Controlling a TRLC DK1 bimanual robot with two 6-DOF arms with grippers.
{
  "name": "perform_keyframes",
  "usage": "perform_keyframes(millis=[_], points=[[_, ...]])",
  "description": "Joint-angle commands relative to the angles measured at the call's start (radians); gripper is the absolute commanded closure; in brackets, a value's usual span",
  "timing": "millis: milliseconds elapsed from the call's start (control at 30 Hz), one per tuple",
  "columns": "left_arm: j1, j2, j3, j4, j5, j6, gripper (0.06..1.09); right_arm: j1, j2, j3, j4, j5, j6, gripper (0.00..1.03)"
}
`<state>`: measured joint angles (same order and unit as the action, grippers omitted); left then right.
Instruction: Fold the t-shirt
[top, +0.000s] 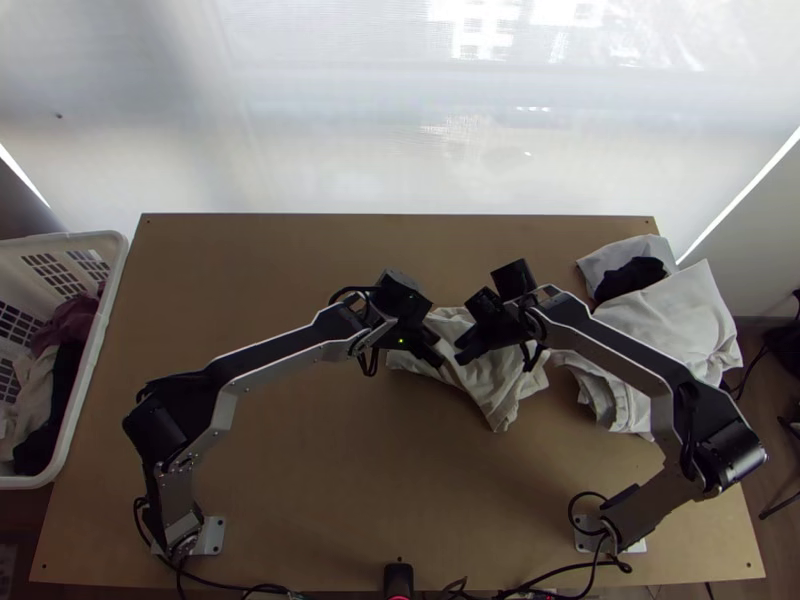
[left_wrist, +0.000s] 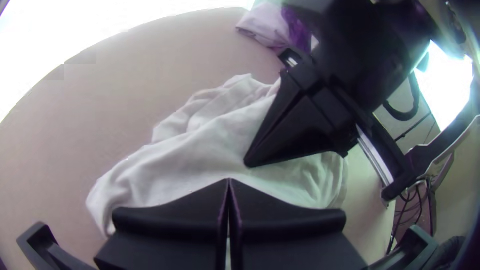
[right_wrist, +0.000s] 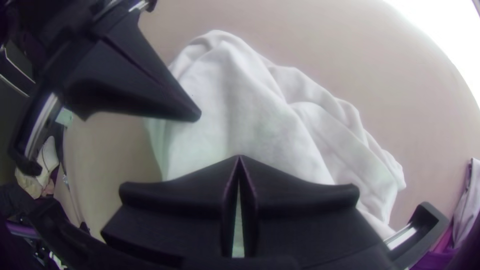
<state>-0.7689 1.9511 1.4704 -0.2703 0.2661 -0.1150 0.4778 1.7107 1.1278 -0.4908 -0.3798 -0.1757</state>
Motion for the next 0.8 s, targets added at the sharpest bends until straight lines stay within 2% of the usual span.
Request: perform_keyframes(millis=[0, 200, 633, 767], points=[[-0.038, 0.109, 0.022, -0.007, 0.027, 0.014, 1.05, -0.047, 0.067, -0.003, 0.021, -0.036, -0.024, 1.00], [0.017, 0.149, 0.047, -0.049, 0.016, 0.054, 1.05, -0.140, 0.095, -0.011, 0.012, -0.048, -0.091, 1.00], [0.106, 0.055, -0.005, -0.113, 0.016, 0.080, 1.05, -0.363, 0.076, -0.003, -0.054, -0.057, -0.257, 1.00], [0.106, 0.034, -0.018, -0.119, 0.016, 0.084, 1.05, -0.406, 0.040, 0.029, -0.129, -0.059, -0.294, 1.00]])
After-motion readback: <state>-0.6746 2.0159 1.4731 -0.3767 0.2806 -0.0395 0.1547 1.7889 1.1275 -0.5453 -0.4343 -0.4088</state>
